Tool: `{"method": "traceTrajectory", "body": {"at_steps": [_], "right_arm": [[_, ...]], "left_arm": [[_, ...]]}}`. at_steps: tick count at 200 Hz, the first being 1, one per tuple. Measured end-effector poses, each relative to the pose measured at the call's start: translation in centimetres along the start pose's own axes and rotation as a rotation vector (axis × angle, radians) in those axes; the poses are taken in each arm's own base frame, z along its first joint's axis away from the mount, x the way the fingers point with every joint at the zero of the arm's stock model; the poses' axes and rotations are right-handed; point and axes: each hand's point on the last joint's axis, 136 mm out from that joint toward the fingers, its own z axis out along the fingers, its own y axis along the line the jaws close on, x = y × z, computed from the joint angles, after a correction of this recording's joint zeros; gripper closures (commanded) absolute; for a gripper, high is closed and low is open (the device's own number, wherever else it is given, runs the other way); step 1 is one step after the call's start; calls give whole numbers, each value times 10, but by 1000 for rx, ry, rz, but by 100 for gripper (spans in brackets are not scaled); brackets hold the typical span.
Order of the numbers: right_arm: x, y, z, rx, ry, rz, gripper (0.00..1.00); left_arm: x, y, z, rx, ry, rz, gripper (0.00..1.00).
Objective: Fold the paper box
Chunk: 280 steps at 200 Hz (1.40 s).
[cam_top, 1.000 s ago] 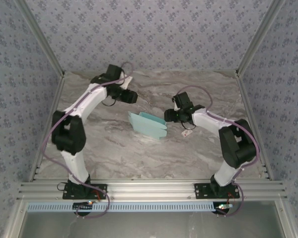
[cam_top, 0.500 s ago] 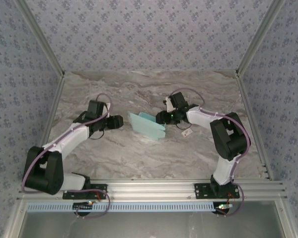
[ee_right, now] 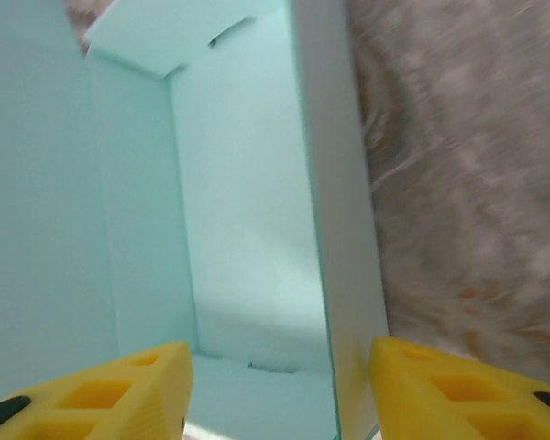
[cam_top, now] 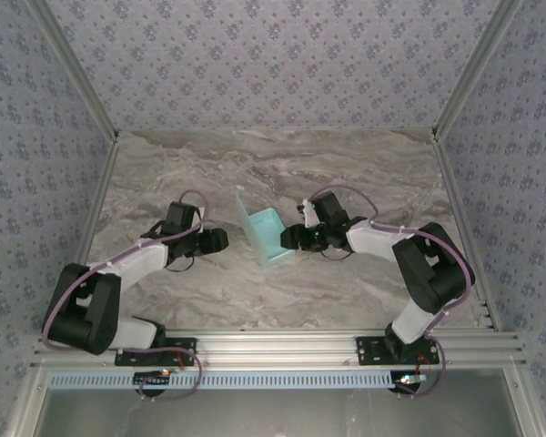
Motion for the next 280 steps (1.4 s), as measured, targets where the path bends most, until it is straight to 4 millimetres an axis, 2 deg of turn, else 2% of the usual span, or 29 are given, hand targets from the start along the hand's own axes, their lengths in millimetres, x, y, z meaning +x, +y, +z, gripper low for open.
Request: {"method": "traceTrajectory", "body": {"at_steps": [26, 43, 81, 138, 190, 228, 256, 280], "right_arm": [[8, 6, -1, -15, 5, -6, 43], [2, 7, -10, -5, -26, -12, 42], [-18, 9, -34, 23, -123, -51, 42], [-37, -11, -59, 126, -217, -50, 41], [-39, -24, -72, 238, -250, -105, 41], [-44, -38, -73, 337, -235, -184, 43], [-58, -39, -59, 358, -195, -266, 48], [-70, -37, -38, 368, -130, -354, 52]], "left_arm": [[4, -3, 14, 18, 37, -9, 38], [1, -7, 23, 29, 52, -11, 38], [-24, -24, 36, 60, 34, 11, 39], [-47, -45, 65, 79, 52, 38, 39], [-84, -77, 84, 133, 41, 68, 40], [-110, -87, 77, 149, -2, 92, 39], [-121, -71, 65, 127, -31, 64, 39], [-122, -57, 46, 103, -66, 44, 39]]}}
